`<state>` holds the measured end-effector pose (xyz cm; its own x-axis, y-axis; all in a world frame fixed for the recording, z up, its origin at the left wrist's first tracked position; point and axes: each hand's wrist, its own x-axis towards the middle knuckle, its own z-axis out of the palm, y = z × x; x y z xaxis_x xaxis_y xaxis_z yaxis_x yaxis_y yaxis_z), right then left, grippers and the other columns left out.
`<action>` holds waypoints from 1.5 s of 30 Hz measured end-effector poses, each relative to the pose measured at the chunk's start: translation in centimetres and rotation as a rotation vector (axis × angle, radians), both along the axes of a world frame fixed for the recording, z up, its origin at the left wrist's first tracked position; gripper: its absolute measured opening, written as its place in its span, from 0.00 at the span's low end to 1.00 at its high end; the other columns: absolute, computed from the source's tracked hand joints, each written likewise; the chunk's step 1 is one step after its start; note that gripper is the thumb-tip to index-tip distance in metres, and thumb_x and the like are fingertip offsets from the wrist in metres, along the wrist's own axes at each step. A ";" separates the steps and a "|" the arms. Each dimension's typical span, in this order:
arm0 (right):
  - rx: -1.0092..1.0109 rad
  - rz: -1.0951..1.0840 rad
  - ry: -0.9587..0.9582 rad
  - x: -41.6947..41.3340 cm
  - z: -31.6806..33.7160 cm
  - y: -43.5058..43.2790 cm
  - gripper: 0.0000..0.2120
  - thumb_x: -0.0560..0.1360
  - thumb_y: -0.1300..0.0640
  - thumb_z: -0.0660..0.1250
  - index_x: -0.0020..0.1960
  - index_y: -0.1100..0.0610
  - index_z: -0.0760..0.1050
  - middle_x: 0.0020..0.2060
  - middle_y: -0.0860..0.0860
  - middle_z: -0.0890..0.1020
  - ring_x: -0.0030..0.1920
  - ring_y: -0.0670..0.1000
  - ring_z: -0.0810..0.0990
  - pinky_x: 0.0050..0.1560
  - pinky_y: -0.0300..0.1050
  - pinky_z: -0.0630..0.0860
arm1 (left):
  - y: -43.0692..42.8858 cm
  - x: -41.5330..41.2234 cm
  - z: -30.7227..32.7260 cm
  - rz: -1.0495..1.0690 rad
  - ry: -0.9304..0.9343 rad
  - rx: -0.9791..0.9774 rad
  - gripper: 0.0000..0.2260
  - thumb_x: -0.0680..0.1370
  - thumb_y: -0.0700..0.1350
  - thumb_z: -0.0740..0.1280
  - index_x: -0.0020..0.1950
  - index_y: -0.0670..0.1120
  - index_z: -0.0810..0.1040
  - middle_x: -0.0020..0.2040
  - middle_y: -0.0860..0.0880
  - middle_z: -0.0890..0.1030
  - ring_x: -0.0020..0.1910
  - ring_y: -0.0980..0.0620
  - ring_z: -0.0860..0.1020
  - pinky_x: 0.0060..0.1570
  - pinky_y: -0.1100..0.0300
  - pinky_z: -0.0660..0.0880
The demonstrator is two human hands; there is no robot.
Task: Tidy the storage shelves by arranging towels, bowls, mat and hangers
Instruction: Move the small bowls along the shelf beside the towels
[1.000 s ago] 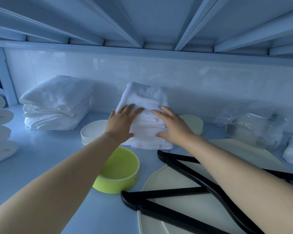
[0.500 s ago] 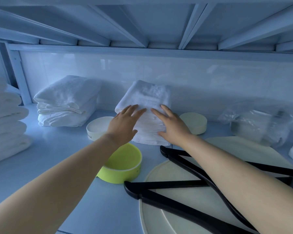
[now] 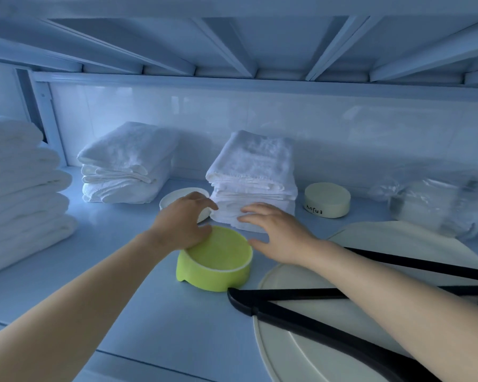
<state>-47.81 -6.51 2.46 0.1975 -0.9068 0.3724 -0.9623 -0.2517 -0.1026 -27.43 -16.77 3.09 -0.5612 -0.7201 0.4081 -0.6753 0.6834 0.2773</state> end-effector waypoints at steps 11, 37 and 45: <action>0.017 -0.044 -0.135 6.9 -0.3 -3.9 0.20 0.75 0.50 0.64 0.67 0.50 0.71 0.66 0.46 0.72 0.67 0.47 0.68 0.66 0.42 0.64 | -5.0 4.9 -1.5 0.051 -0.049 0.012 0.16 0.74 0.49 0.66 0.62 0.55 0.72 0.65 0.54 0.71 0.58 0.50 0.74 0.51 0.56 0.73; -0.007 -0.317 -0.391 7.4 -1.8 -7.1 0.19 0.77 0.49 0.58 0.33 0.60 0.69 0.29 0.56 0.75 0.32 0.55 0.72 0.35 0.47 0.66 | -8.1 4.5 -4.7 -0.004 -0.014 -0.055 0.25 0.71 0.53 0.69 0.67 0.58 0.68 0.62 0.55 0.70 0.63 0.51 0.68 0.46 0.57 0.71; 0.052 -0.324 -0.503 6.8 -2.3 -7.1 0.12 0.77 0.48 0.58 0.56 0.46 0.77 0.54 0.43 0.80 0.55 0.44 0.76 0.56 0.44 0.73 | -8.2 4.6 -5.0 0.016 0.009 -0.060 0.25 0.71 0.55 0.70 0.67 0.59 0.70 0.70 0.55 0.69 0.66 0.49 0.68 0.61 0.54 0.66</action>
